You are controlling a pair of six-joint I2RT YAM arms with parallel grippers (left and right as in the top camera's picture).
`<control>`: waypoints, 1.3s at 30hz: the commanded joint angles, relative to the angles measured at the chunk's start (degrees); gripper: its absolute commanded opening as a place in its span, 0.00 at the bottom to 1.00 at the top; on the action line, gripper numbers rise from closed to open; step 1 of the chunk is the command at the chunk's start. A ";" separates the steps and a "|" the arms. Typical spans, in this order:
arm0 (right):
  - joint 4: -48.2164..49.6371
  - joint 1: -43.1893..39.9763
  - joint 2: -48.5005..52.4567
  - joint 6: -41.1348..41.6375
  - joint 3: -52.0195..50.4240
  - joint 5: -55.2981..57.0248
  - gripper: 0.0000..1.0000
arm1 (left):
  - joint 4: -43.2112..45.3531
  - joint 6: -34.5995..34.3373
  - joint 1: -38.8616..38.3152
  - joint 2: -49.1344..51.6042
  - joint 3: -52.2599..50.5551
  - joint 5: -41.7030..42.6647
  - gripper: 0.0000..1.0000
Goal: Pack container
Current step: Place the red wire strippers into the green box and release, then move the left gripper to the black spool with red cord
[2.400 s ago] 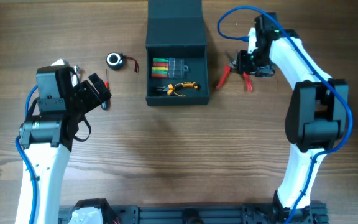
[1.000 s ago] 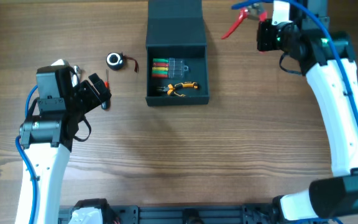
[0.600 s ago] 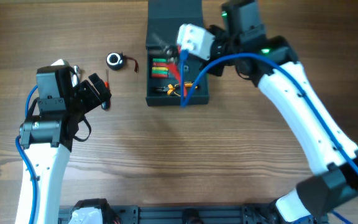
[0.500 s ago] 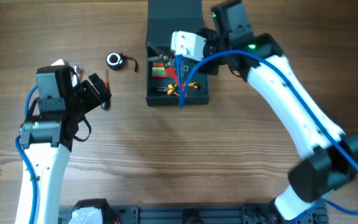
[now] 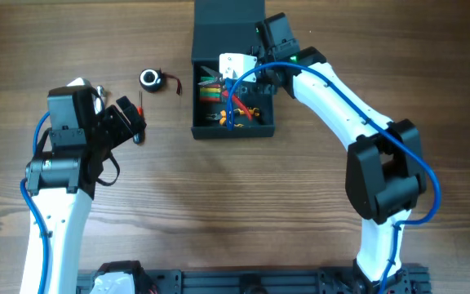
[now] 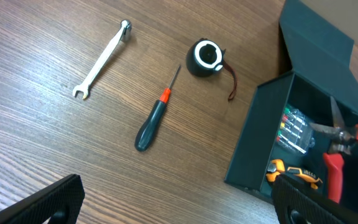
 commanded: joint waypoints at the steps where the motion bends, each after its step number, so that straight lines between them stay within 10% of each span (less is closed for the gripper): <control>1: 0.83 0.09 1.81 -0.33 0.42 0.92 0.04 | 0.15 1.33 -0.13 0.07 1.07 -0.57 1.00; 5: 0.90 0.09 2.47 0.07 0.42 0.83 0.04 | 0.15 1.33 -0.13 0.07 1.07 -0.57 1.00; 7: 1.68 0.09 2.47 3.08 0.42 0.83 0.40 | 0.15 1.33 -0.13 0.07 1.07 -0.57 1.00; 9: 4.13 0.20 2.01 8.66 0.42 0.90 0.53 | 0.15 1.33 -0.13 0.07 1.07 -0.57 1.00; 17: 3.28 1.88 -9.27 33.97 0.42 6.38 0.49 | 0.15 1.33 -0.13 0.07 1.07 -0.57 1.00; 26: -10.01 -16.59 -28.68 70.82 0.42 10.12 0.77 | 0.15 1.33 -0.13 0.07 1.07 -0.57 1.00; 39: -22.14 -41.81 -25.00 82.49 -0.63 -2.10 1.00 | -1.57 1.14 -0.11 0.20 1.07 6.56 1.00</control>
